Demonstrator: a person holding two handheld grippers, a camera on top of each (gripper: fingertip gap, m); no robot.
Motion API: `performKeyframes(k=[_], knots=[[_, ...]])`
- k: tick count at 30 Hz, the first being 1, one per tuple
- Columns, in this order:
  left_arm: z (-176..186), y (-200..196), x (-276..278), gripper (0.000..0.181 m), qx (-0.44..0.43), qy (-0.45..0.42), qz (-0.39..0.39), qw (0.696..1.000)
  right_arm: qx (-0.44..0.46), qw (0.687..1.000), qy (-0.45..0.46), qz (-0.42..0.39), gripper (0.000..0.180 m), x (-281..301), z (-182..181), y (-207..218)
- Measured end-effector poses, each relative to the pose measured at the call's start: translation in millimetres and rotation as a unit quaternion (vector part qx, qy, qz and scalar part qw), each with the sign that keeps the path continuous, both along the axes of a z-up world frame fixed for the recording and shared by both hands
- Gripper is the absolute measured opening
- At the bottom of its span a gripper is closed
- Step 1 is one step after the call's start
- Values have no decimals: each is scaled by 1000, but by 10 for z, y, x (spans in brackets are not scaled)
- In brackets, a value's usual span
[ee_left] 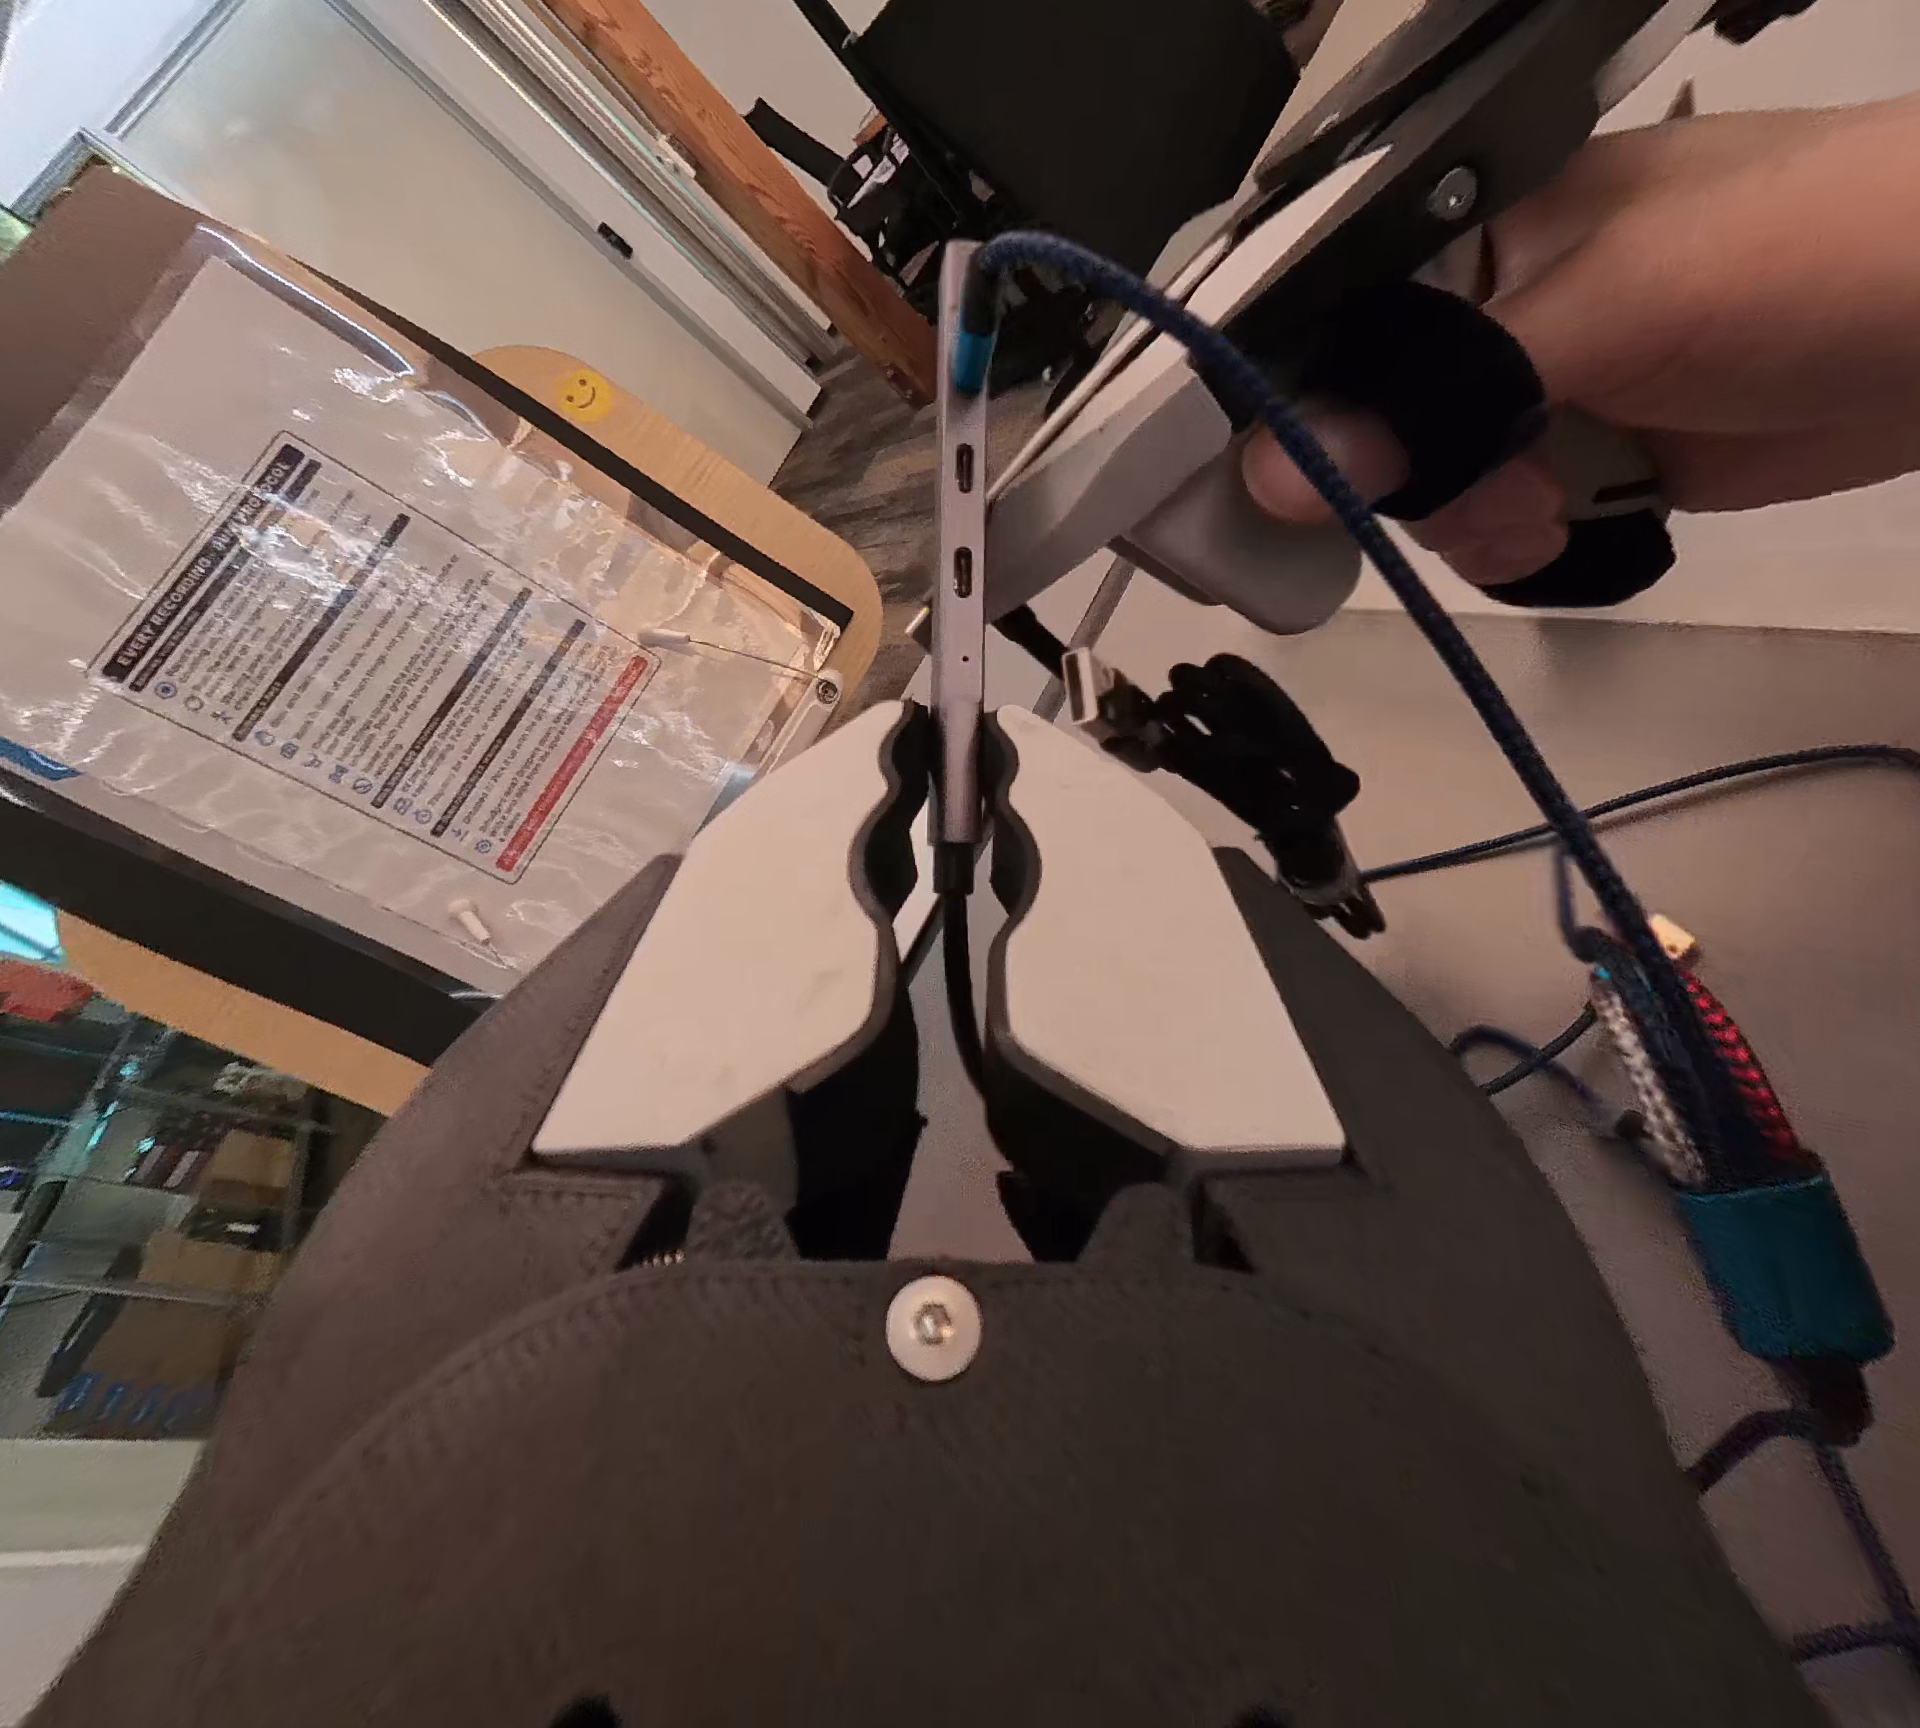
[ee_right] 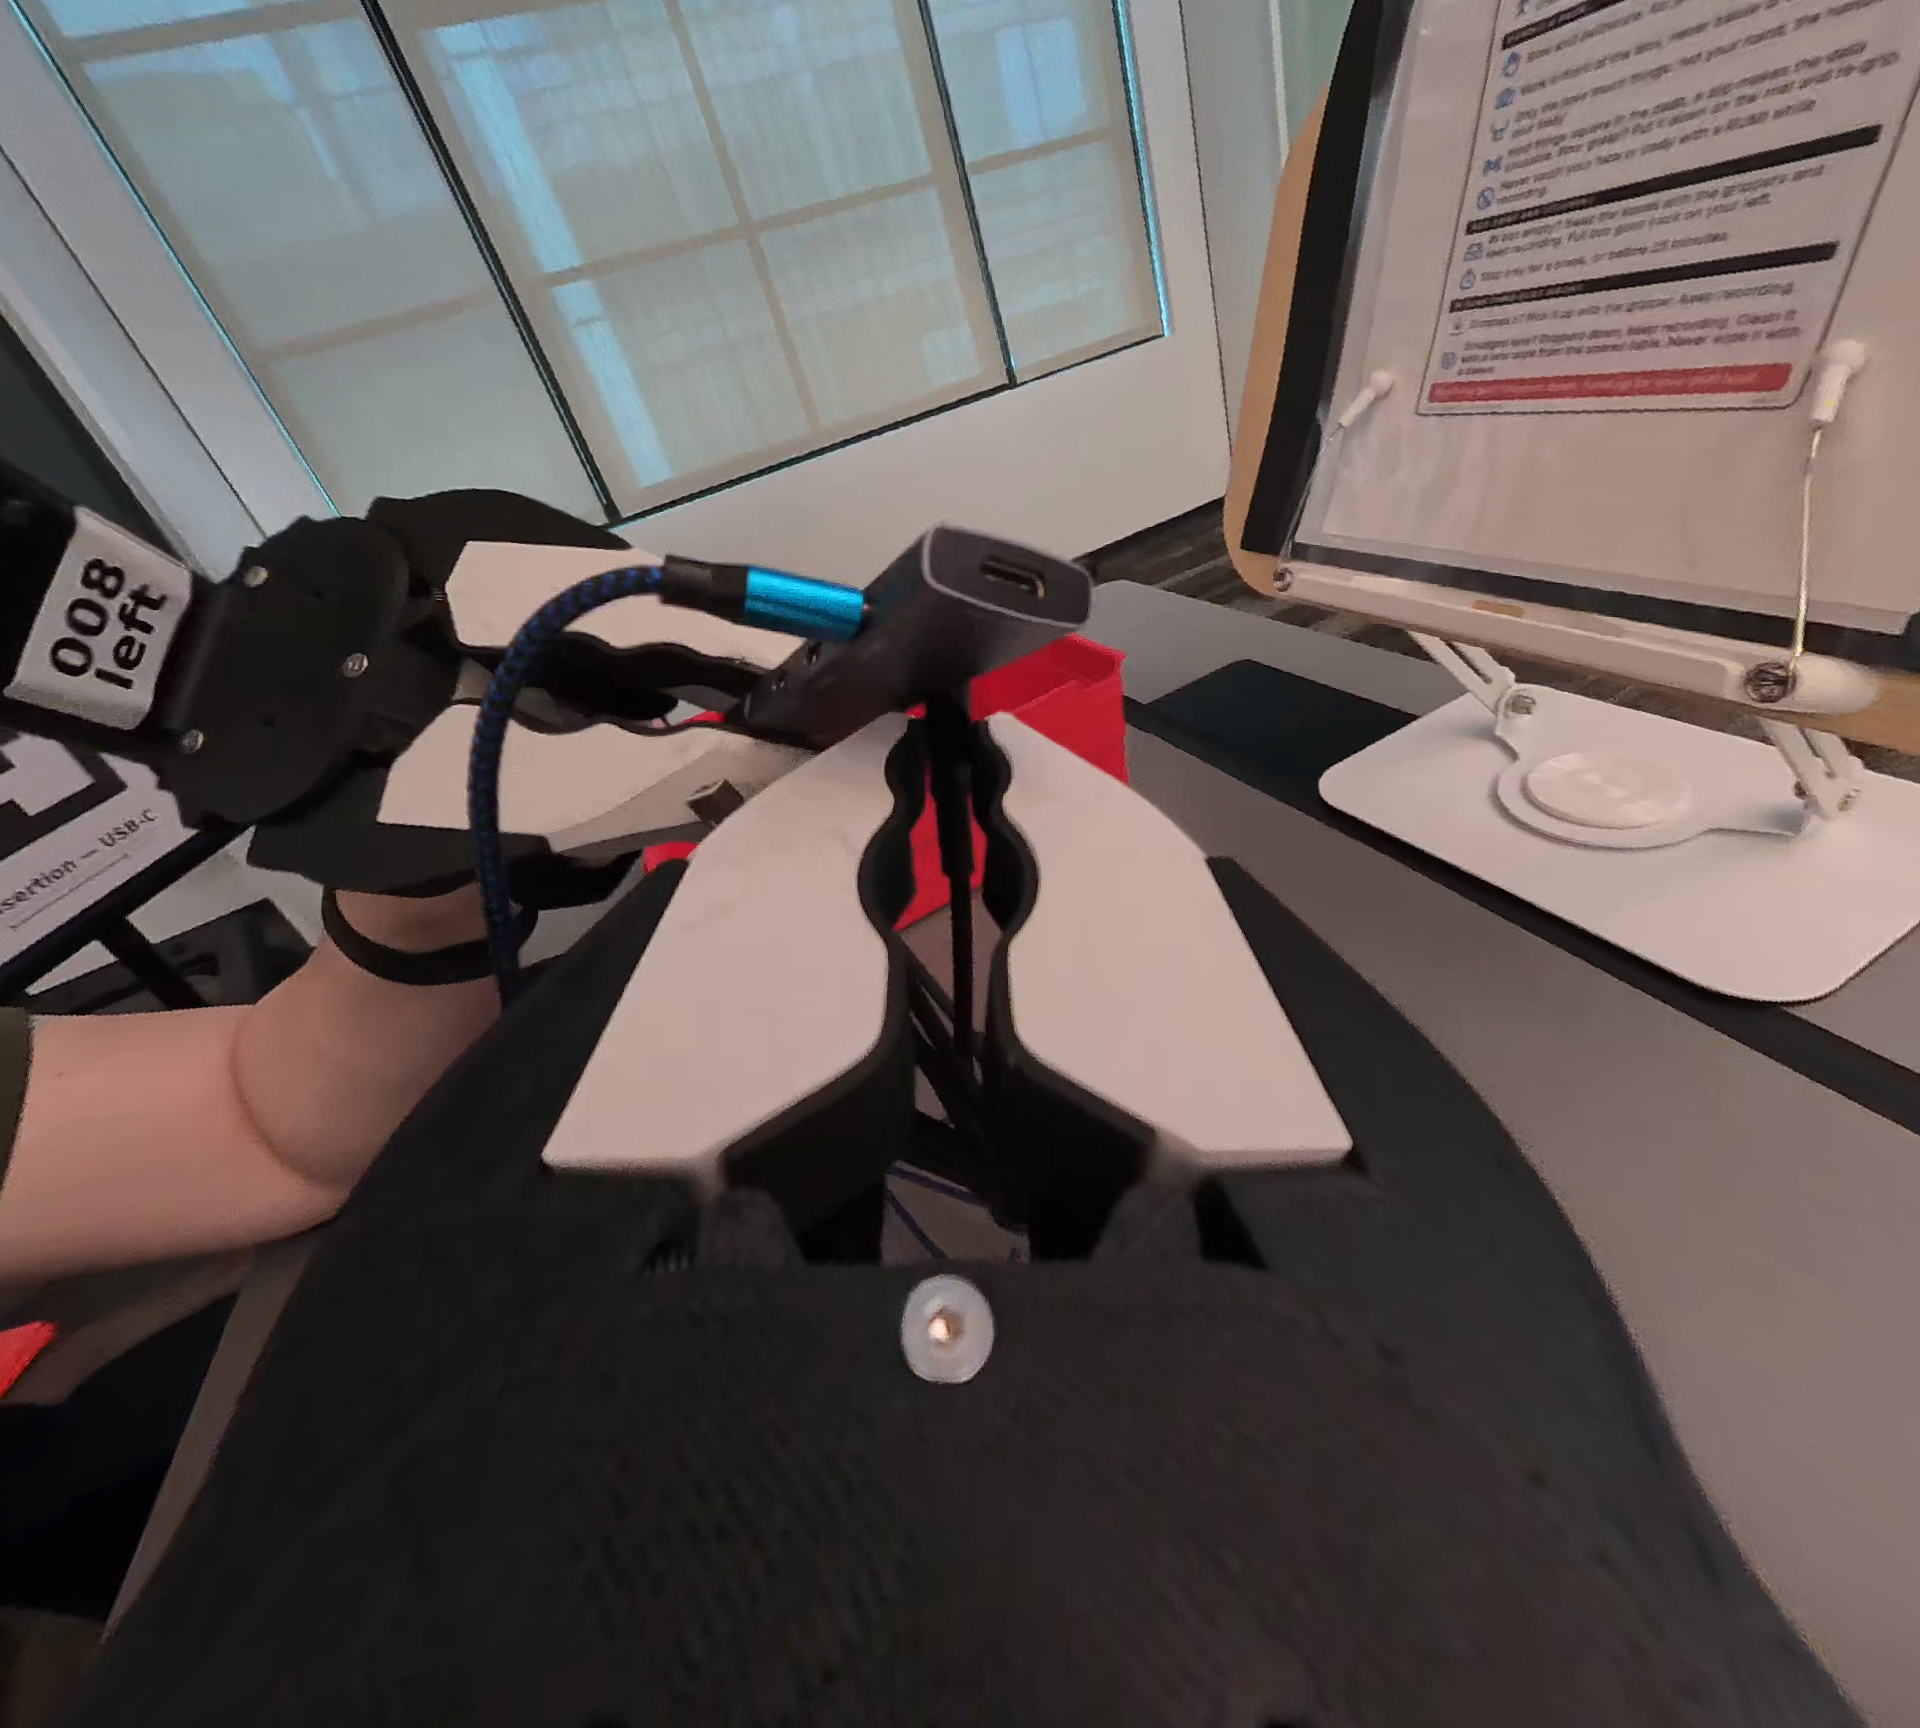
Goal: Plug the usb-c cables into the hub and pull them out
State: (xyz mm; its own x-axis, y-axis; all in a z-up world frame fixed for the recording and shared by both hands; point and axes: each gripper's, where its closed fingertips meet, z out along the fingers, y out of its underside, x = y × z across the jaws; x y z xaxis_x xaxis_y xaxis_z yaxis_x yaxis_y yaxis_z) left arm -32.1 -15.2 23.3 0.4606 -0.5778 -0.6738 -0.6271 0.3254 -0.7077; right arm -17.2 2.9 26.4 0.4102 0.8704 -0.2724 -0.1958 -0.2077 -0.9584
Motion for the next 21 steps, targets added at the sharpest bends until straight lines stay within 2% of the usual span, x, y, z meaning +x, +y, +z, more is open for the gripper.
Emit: performKeyframes(k=[6, 12, 21], knots=[[-17, 18, 33, 9, -2, -15, 8, 1000, 15, 999, -34, -37, 8, 42, -53, 70], [-83, 40, 35, 9, 18, 17, 13, 1000, 26, 999, -25, -16, 8, 47, -63, 64], [-170, 142, -79, 9, -4, 49, 31, 998, 7, 999, -45, -17, 8, 28, -143, 90]])
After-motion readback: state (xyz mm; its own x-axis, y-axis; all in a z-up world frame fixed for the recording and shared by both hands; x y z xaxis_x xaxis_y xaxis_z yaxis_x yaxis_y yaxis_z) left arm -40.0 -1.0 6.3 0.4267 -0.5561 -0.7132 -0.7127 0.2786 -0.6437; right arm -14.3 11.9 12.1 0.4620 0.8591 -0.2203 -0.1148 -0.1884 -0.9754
